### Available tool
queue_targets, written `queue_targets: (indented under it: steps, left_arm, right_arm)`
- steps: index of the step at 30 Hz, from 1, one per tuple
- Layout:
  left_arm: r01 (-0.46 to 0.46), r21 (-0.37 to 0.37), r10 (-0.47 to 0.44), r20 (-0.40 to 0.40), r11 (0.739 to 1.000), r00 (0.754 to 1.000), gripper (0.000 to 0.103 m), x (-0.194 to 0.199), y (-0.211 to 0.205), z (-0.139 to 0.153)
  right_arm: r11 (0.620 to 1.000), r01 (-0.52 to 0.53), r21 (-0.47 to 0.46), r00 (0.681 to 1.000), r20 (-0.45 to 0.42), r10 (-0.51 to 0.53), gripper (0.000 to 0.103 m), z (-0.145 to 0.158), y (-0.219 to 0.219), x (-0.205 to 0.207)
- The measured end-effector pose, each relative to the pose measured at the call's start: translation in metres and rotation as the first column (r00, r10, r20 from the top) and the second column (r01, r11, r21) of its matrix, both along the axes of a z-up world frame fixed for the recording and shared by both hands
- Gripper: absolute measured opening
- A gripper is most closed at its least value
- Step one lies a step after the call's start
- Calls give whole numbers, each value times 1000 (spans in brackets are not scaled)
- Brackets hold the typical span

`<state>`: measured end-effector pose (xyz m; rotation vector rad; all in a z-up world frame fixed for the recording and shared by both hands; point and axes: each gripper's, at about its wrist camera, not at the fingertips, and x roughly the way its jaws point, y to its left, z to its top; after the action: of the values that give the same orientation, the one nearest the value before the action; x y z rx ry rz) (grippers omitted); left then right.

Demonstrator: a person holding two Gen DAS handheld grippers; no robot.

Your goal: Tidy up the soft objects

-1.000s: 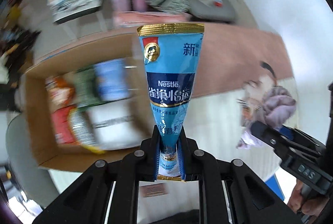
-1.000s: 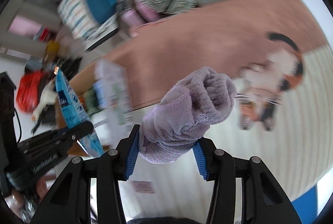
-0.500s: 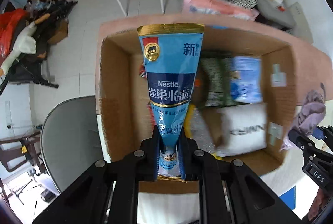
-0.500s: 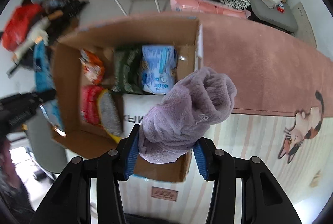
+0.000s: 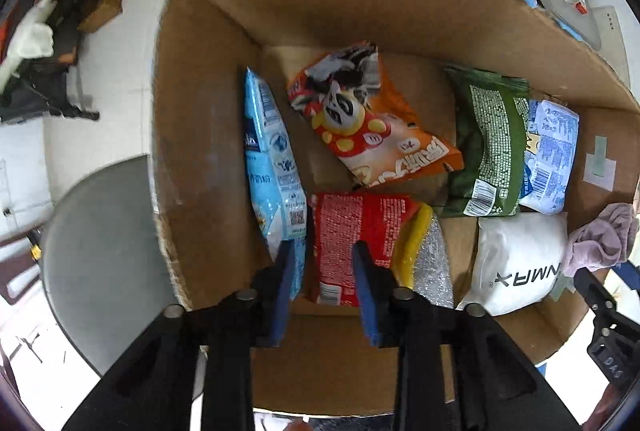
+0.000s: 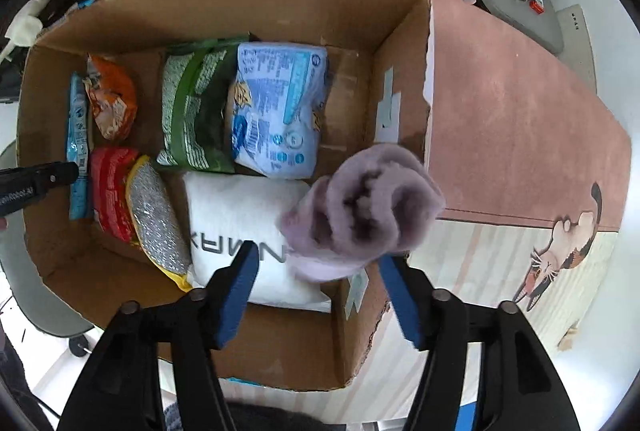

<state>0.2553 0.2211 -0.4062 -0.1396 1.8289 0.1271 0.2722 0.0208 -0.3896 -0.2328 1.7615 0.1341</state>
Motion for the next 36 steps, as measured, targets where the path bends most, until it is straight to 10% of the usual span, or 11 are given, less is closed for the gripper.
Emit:
queue_targets:
  steps: [15, 20, 25, 36]
  left_arm:
    - [-19, -8, 20, 191, 1000, 981, 43, -41, -32, 49]
    - [-30, 8, 27, 259, 1000, 966, 90, -57, -33, 62]
    - [-64, 18, 56, 292, 998, 955, 100, -62, -32, 62]
    - [-79, 45, 59, 340, 996, 939, 100, -74, -36, 85]
  right_arm:
    - [996, 33, 83, 996, 83, -40, 94, 23, -2, -25]
    - [992, 61, 111, 987, 139, -77, 103, 31, -5, -39]
    - [992, 68, 102, 983, 164, -85, 103, 30, -9, -46]
    - [993, 62, 102, 976, 201, -81, 103, 42, -14, -55]
